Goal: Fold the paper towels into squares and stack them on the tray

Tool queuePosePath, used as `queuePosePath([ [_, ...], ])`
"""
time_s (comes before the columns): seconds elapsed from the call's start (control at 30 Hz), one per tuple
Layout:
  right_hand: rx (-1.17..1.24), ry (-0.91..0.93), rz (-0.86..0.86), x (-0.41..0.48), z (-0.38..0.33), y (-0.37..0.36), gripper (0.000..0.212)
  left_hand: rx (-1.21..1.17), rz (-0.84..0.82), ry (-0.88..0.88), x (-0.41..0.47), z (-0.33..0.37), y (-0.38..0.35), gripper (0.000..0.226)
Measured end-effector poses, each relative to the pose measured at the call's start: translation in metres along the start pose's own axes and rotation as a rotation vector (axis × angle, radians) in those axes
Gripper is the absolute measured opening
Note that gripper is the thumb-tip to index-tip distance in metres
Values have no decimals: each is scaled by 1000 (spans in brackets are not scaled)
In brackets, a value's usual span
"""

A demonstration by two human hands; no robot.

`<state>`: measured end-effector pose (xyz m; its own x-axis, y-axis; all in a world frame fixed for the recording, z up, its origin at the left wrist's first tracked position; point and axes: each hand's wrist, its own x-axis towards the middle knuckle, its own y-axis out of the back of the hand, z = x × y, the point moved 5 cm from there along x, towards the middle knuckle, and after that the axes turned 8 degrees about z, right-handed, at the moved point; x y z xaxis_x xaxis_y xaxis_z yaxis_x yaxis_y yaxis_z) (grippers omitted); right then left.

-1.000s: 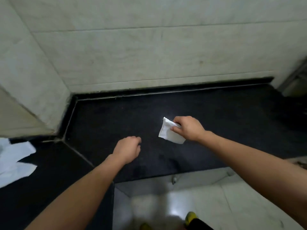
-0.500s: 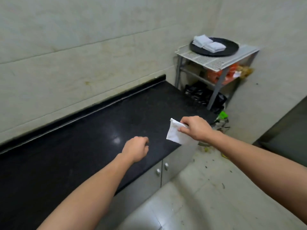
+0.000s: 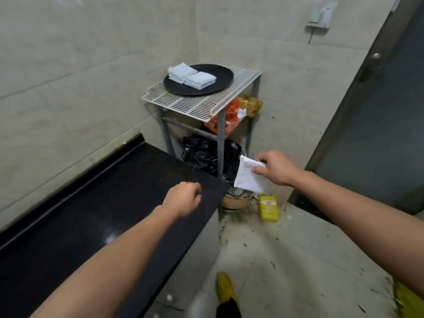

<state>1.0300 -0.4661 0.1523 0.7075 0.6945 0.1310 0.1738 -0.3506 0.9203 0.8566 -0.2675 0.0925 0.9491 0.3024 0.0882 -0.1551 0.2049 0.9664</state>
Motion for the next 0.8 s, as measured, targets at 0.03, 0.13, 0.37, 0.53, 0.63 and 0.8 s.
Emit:
queuePosePath([
  [0.03,-12,6,4,12,9,6,25,-15,14,-17,22,3,-2,19],
  [0.13,-59,-24,-1,57,39,23,27,-67,31,-12,92,9,-6,19],
  [0.37,-8,13,61,177,77,80,30,-161,224,29,234,3,42,13],
  [0.53,88,120,144,272,67,113,11,-228,380,103,302,-20,77,10],
  [0.63,147,188,135,333,59,121,6,-203,406,181,332,-36,87,10],
  [0.8,190,364,34,436,38,124,10,-131,432,360,390,-61,92,15],
])
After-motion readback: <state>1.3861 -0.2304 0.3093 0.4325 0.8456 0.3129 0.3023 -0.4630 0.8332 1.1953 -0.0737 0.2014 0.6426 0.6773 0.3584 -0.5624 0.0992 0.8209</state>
